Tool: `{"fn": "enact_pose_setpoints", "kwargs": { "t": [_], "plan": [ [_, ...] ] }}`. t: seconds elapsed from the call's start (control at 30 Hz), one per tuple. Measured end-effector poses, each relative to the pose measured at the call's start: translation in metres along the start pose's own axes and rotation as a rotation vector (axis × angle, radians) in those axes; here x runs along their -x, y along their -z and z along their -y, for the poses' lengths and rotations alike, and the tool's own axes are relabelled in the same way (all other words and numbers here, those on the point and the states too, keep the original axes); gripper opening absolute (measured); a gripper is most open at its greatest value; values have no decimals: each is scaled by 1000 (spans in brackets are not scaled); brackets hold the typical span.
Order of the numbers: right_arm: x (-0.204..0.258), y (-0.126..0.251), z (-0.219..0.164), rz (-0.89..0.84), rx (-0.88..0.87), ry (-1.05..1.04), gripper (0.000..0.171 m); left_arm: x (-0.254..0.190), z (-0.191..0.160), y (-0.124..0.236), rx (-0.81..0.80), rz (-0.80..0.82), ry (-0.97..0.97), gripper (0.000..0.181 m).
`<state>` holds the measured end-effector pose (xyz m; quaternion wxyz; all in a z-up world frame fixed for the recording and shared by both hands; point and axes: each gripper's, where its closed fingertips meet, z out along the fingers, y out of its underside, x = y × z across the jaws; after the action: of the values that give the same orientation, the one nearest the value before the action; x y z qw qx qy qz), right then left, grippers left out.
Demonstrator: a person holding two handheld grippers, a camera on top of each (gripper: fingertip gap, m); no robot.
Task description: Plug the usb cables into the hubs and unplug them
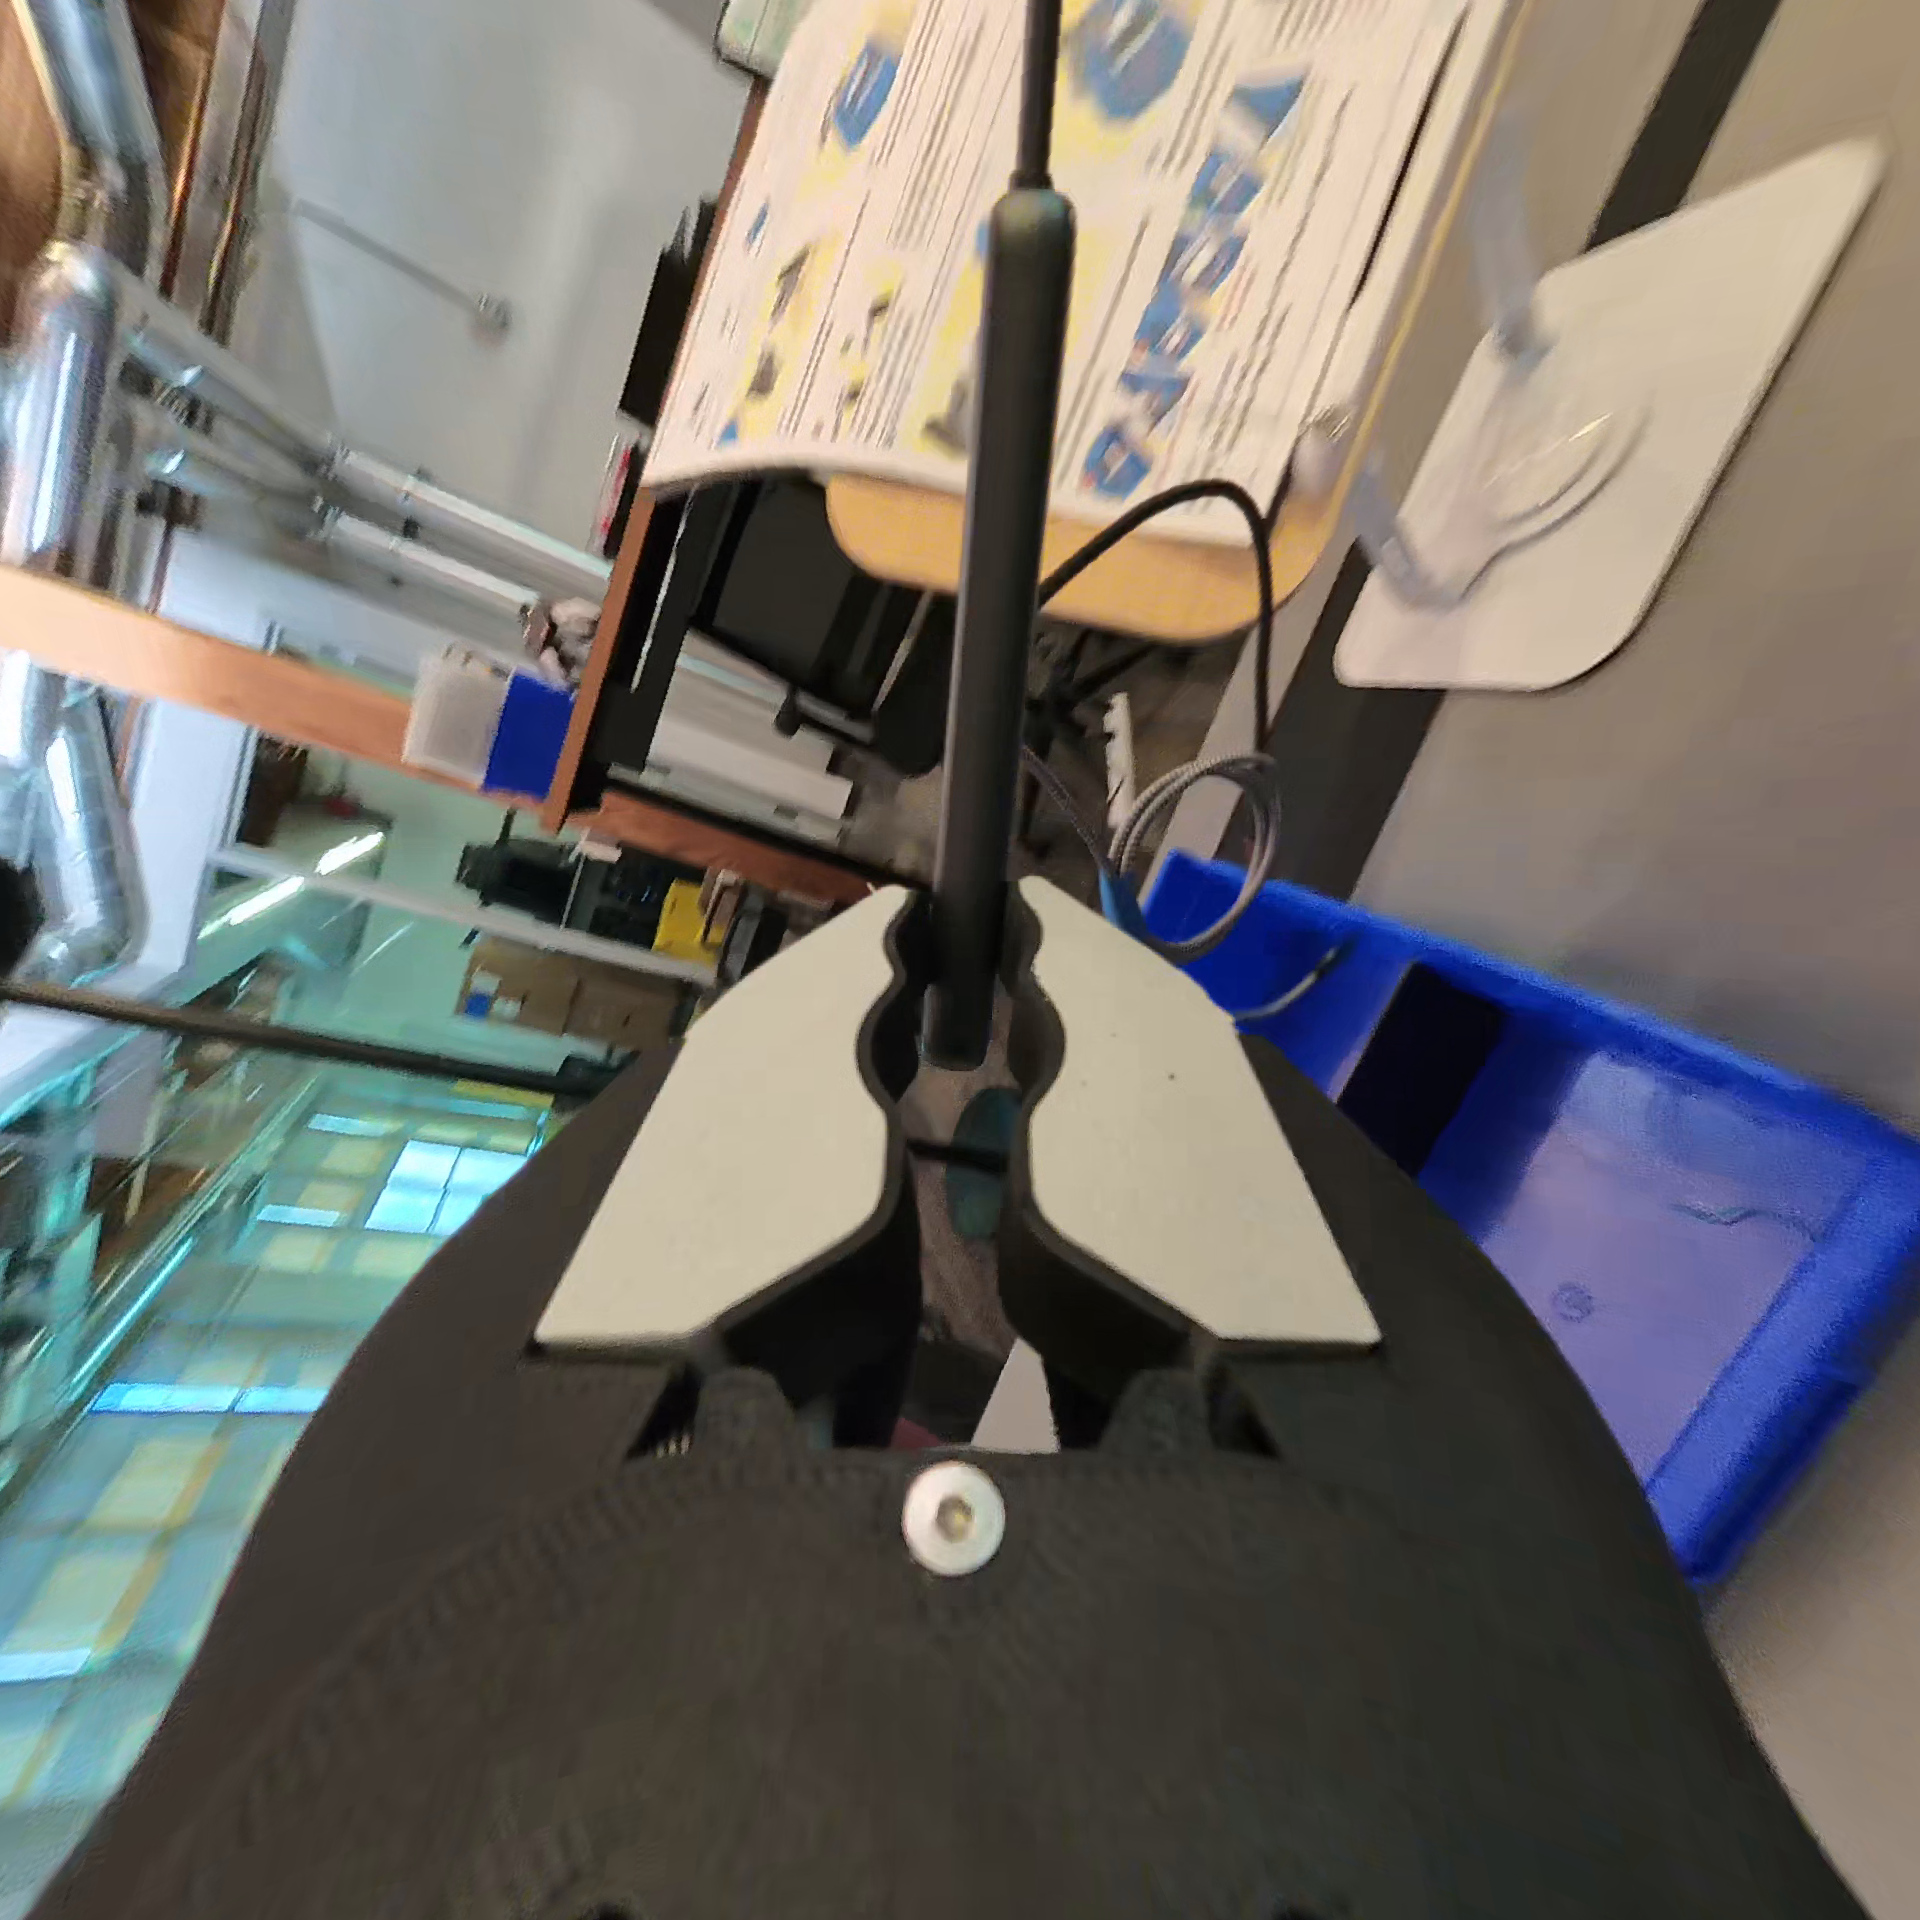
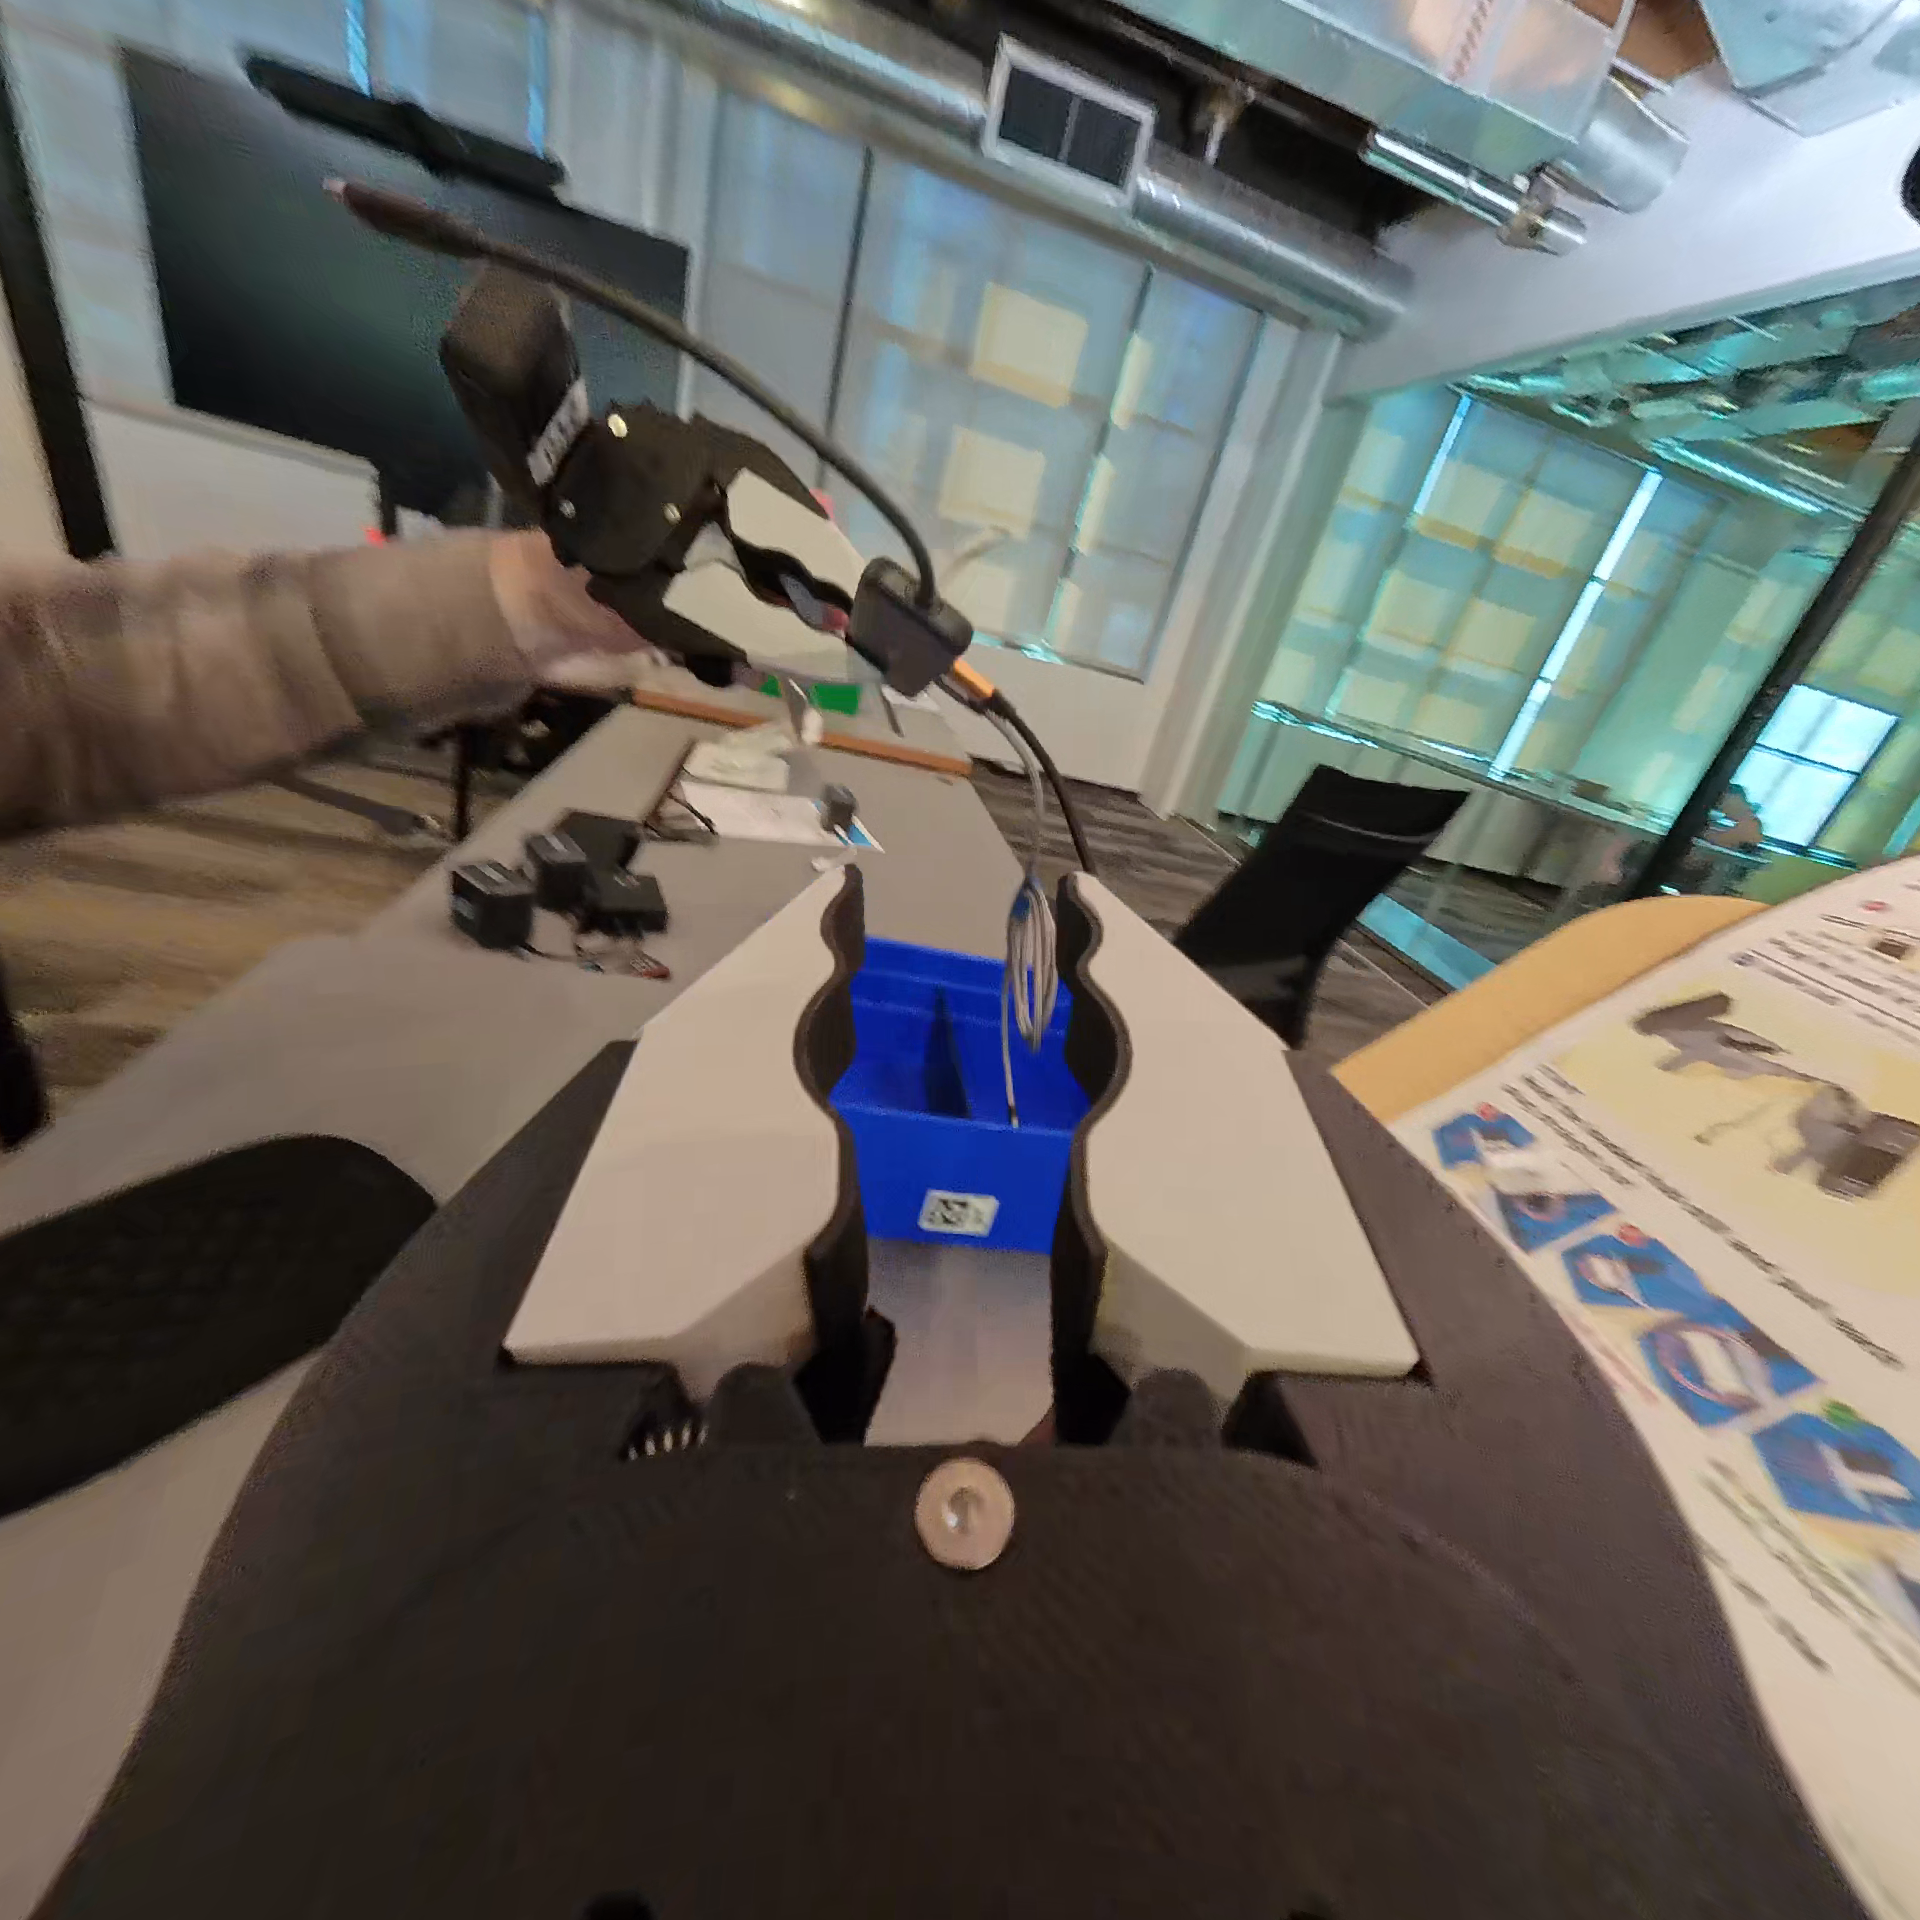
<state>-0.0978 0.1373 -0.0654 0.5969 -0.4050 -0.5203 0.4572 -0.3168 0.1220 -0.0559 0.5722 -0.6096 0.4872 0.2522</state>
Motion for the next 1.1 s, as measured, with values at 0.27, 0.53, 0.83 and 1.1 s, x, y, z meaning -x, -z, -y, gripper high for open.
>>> {"fn": "enact_pose_setpoints", "kwargs": {
  "t": [0.27,0.53,0.83,1.1],
  "plan": [
    [27,-8,19,145,-92,-102,39,-27,75,16,-179,-148,-48,13],
    [47,-14,26,257,-158,-148,37,-48,126,23,-211,-137,-326,13],
    [81,0,27,497,-184,-158,24,-76,158,29,-264,-273,-444,13],
    [93,13,30,693,-293,-302,18,-86,181,29,-311,-260,-524,13]
  ]
}}
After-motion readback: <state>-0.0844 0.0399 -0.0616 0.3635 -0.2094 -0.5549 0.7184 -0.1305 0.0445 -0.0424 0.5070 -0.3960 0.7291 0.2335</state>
